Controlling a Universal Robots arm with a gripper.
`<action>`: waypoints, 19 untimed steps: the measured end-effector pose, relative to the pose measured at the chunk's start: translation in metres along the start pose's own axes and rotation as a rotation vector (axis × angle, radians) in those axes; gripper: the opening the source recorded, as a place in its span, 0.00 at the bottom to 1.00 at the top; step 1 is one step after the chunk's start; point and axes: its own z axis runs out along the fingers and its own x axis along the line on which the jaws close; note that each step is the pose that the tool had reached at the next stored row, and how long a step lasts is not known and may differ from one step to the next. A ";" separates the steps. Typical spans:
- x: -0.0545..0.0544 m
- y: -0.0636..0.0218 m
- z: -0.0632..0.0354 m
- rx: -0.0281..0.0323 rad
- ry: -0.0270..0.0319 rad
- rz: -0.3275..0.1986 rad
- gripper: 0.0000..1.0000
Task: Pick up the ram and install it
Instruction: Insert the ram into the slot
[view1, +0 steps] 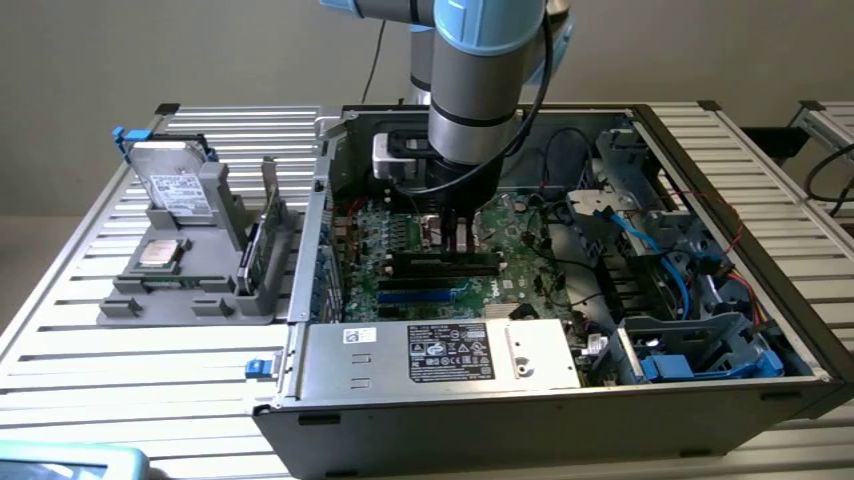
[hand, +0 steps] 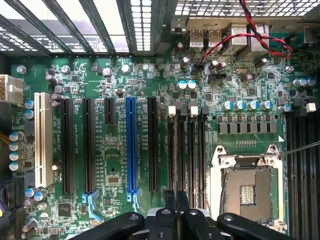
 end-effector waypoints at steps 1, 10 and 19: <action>0.000 0.0000 0.0000 -0.0001 0.0000 -0.002 0.13; 0.000 0.0000 0.0000 -0.0015 0.0005 -0.024 0.13; 0.000 -0.0007 0.0019 -0.0014 -0.0006 -0.023 0.13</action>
